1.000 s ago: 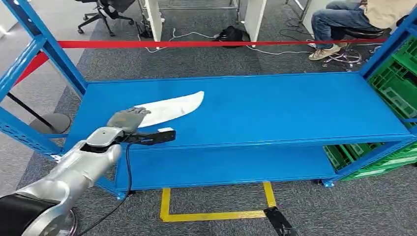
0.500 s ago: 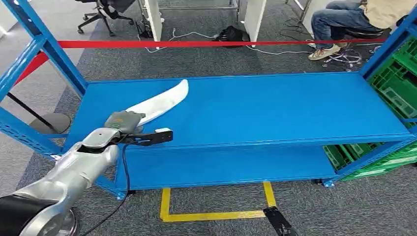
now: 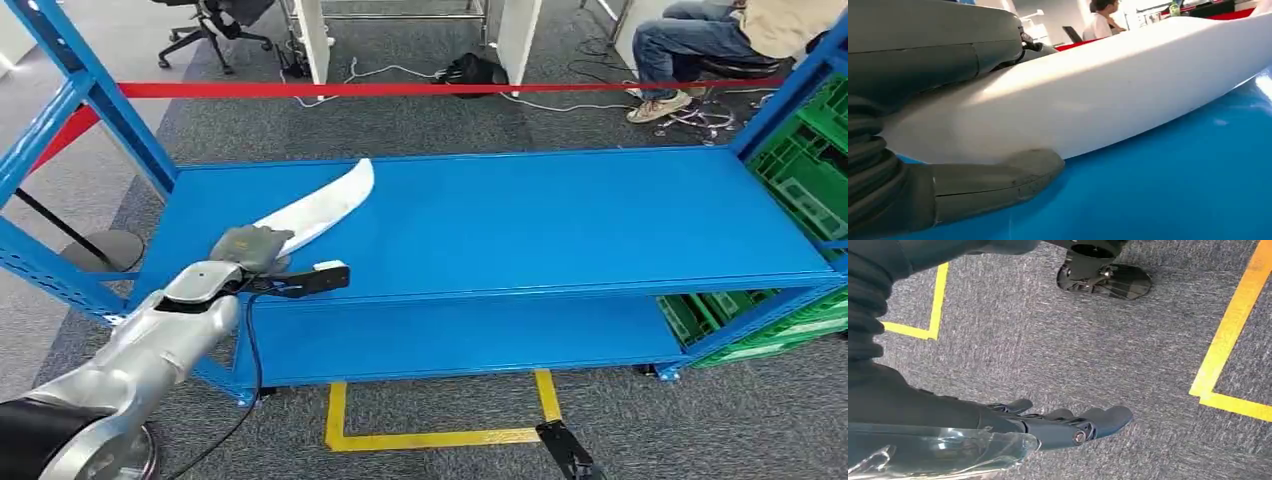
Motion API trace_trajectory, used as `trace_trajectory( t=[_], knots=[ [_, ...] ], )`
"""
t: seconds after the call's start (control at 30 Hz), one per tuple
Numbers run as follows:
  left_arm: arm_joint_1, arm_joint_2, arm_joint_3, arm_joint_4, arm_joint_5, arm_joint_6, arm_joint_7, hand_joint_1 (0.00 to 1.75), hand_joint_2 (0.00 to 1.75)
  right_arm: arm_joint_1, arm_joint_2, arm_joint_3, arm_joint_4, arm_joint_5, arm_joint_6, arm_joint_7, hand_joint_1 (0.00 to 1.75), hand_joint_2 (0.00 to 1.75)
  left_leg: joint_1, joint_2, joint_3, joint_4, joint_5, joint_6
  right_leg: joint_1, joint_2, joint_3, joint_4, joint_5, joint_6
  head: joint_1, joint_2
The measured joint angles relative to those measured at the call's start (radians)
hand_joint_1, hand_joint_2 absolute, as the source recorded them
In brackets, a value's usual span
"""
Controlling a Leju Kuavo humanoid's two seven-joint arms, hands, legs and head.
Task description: Take the parts from the cabinet and place them on the table.
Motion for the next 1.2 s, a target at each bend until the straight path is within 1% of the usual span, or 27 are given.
trace_trajectory(
  t=[0.17, 0.3, 0.4, 0.5, 0.73, 0.77, 0.8, 0.87, 0.97, 1.03, 1.13, 1.17, 1.2],
  knots=[
    [0.016, -0.001, 0.015, -0.020, 0.000, 0.007, 0.000, 1.75, 1.75, 0.000, 0.000, 0.001, 0.000, -0.005, 0.000, 0.000, 0.00, 1.75, 0.000, 0.000, 0.000, 0.000, 0.000, 0.000, 0.000, 0.000, 0.000, 0.000, 0.000, 0.000, 0.000, 0.000],
    [0.031, -0.002, 0.034, -0.041, 0.024, 0.017, -0.028, 1.75, 1.75, 0.002, 0.000, 0.005, 0.000, -0.006, 0.000, 0.000, 0.00, 1.75, 0.000, 0.000, 0.000, 0.000, 0.000, 0.000, 0.000, 0.000, 0.000, 0.000, 0.000, 0.000, 0.000, 0.000],
    [0.059, -0.010, 0.056, -0.083, 0.056, 0.040, -0.059, 1.75, 1.75, 0.003, 0.000, 0.006, 0.000, -0.008, -0.002, 0.000, 0.00, 1.75, 0.000, 0.000, 0.000, 0.000, 0.000, 0.000, 0.000, 0.000, 0.000, 0.000, 0.000, 0.000, 0.000, 0.000],
    [0.101, -0.023, 0.080, -0.149, 0.098, 0.055, -0.096, 1.75, 1.75, 0.007, 0.000, 0.006, 0.000, -0.009, -0.005, 0.000, 0.00, 1.75, 0.000, 0.000, -0.001, 0.000, 0.000, 0.000, 0.000, 0.000, -0.001, 0.000, 0.000, 0.000, 0.000, 0.000],
    [0.140, -0.037, 0.102, -0.221, 0.111, 0.055, -0.105, 1.75, 1.75, 0.011, 0.000, 0.007, 0.000, -0.009, -0.008, -0.002, 0.00, 1.75, 0.000, 0.000, -0.001, 0.000, 0.000, 0.000, 0.000, 0.000, -0.002, 0.000, 0.000, 0.000, 0.000, 0.000],
    [0.147, -0.040, 0.105, -0.233, 0.129, 0.055, -0.120, 1.75, 1.75, 0.011, 0.000, 0.007, 0.000, -0.010, -0.008, -0.002, 0.00, 1.75, 0.000, 0.000, -0.001, 0.000, 0.000, 0.000, 0.000, 0.000, -0.002, 0.000, 0.000, 0.000, 0.000, 0.000],
    [0.160, -0.044, 0.114, -0.253, 0.173, 0.058, -0.153, 1.75, 1.75, 0.012, 0.000, 0.007, 0.000, -0.011, -0.008, -0.002, 0.00, 1.75, 0.000, 0.000, -0.001, 0.000, 0.000, 0.000, 0.000, 0.000, -0.002, 0.000, 0.000, 0.000, 0.000, 0.000],
    [0.200, -0.065, 0.137, -0.333, 0.276, 0.048, -0.219, 1.75, 1.75, 0.015, 0.000, 0.007, 0.000, -0.013, -0.012, -0.003, 0.00, 1.75, 0.000, 0.000, -0.002, 0.000, 0.000, 0.000, 0.000, 0.000, -0.002, 0.000, 0.000, 0.000, 0.000, 0.000],
    [0.279, -0.112, 0.151, -0.531, 0.467, -0.030, -0.305, 1.75, 1.75, 0.017, 0.000, 0.007, 0.000, -0.017, -0.015, -0.005, 0.00, 1.75, 0.000, 0.000, -0.003, 0.000, 0.000, 0.000, 0.000, 0.000, -0.003, 0.000, 0.000, 0.000, 0.000, 0.000],
    [0.336, -0.153, 0.151, -0.677, 0.592, -0.063, -0.354, 1.75, 1.75, 0.020, 0.000, 0.007, 0.000, -0.018, -0.016, -0.005, 0.00, 1.75, 0.000, 0.000, -0.005, 0.000, 0.000, 0.000, 0.000, 0.000, -0.005, 0.000, 0.000, 0.000, 0.000, 0.000],
    [0.421, -0.201, 0.134, -0.890, 0.725, -0.113, -0.420, 1.75, 1.75, 0.027, 0.000, 0.007, 0.000, -0.018, -0.018, -0.005, 0.00, 1.75, -0.001, 0.000, -0.006, 0.000, -0.001, 0.001, -0.001, 0.000, -0.006, -0.001, 0.000, 0.000, 0.000, 0.000],
    [0.452, -0.222, 0.118, -0.963, 0.783, -0.136, -0.447, 1.75, 1.75, 0.029, 0.000, 0.007, 0.000, -0.018, -0.018, -0.005, 0.00, 1.75, -0.001, 0.000, -0.006, 0.000, -0.001, 0.001, -0.001, 0.000, -0.006, -0.001, 0.000, 0.000, 0.000, 0.000],
    [0.478, -0.231, 0.101, -1.017, 0.831, -0.155, -0.468, 1.75, 1.75, 0.030, 0.000, 0.007, 0.000, -0.018, -0.018, -0.005, 0.00, 1.75, -0.001, 0.000, -0.007, 0.000, -0.001, 0.001, -0.001, 0.000, -0.007, -0.001, 0.000, 0.000, 0.000, 0.000]
  ],
)
